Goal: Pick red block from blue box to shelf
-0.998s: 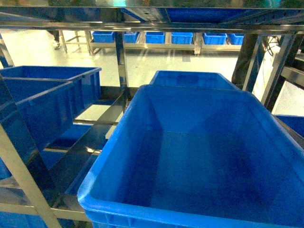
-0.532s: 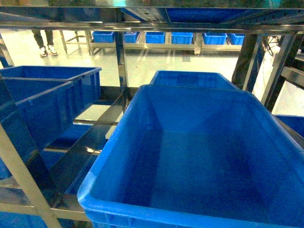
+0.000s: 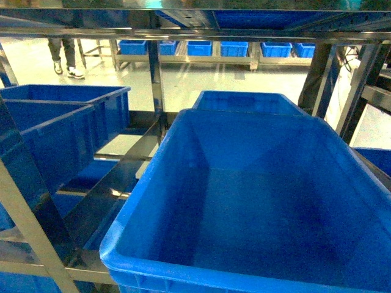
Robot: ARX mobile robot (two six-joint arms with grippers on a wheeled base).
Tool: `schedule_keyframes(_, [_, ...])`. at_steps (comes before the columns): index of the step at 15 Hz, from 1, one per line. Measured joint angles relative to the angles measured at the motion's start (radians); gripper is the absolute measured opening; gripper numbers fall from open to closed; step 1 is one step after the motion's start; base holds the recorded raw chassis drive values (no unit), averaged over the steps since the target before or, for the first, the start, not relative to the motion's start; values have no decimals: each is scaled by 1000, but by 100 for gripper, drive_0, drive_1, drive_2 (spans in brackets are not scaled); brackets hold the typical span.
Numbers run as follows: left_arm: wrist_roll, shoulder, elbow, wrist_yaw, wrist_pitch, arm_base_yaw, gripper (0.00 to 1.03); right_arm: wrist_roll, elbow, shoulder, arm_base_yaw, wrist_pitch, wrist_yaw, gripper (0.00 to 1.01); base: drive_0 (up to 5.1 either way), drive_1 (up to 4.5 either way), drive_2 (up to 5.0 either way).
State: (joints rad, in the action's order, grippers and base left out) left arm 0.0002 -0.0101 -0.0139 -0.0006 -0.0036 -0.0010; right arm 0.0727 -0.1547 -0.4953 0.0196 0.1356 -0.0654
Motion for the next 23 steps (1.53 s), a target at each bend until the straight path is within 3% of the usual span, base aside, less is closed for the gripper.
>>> schedule_keyframes(7, [0, 0, 0, 0, 0, 0, 98, 0, 0, -6, -16, 2, 9, 29, 0, 0, 0])
schedule_keyframes(11, [0, 0, 0, 0, 0, 0, 98, -31, -65, -179, -181, 25, 9, 29, 0, 0, 0])
schedule_keyframes(13, [0, 0, 0, 0, 0, 0, 98, -32, -101, -286, -229, 97, -4, 29, 0, 0, 0])
schedule_keyframes(15, [0, 0, 0, 0, 0, 0, 98, -27, -113, -467, -244, 213, -39, 29, 0, 0, 0])
schedule_keyframes(20, [0, 0, 0, 0, 0, 0, 98, 61, -216, -855, -338, 447, -39, 29, 0, 0, 0])
schedule_keyframes(23, [0, 0, 0, 0, 0, 0, 98, 61, -288, -1016, -339, 517, -44, 28, 0, 0, 0])
